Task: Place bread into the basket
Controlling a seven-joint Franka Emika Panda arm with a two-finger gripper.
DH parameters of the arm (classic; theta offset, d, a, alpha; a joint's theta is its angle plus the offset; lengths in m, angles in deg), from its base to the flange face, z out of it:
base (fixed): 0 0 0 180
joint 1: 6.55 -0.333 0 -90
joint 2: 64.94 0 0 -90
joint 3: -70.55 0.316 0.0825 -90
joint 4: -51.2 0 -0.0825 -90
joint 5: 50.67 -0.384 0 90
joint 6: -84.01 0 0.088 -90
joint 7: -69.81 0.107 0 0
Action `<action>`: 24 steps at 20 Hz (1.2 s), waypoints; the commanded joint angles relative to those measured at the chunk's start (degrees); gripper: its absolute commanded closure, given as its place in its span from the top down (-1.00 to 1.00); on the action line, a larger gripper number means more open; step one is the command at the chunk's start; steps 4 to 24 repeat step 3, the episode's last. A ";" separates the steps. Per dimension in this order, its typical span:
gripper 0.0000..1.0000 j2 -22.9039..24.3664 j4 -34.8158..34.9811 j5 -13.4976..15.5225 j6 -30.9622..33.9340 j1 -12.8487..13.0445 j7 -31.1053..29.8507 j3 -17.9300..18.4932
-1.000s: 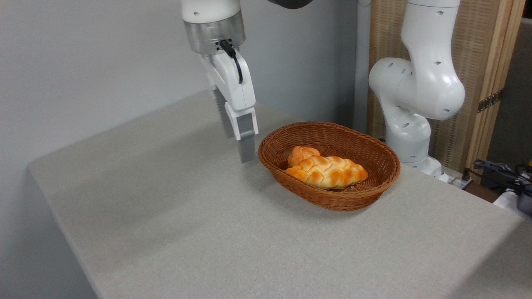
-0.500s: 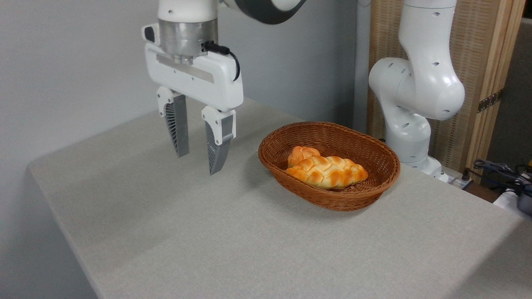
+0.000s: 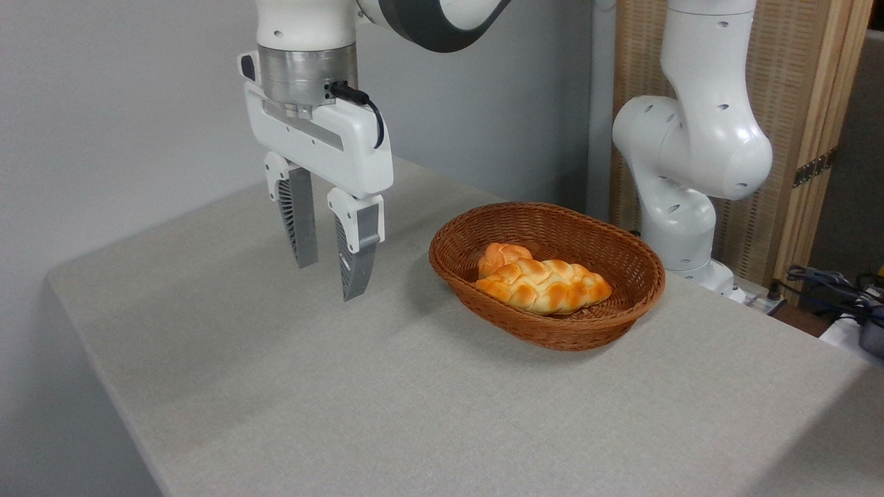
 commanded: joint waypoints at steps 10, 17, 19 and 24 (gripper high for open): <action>1.00 -0.02 -0.99 -0.22 6.81 0.17 4.59 0.51; 1.00 -0.02 -0.99 -0.22 6.81 0.17 4.59 0.51; 1.00 -0.02 -0.99 -0.22 6.81 0.17 4.59 0.51; 1.00 -0.02 -0.99 -0.22 6.81 0.17 4.59 0.51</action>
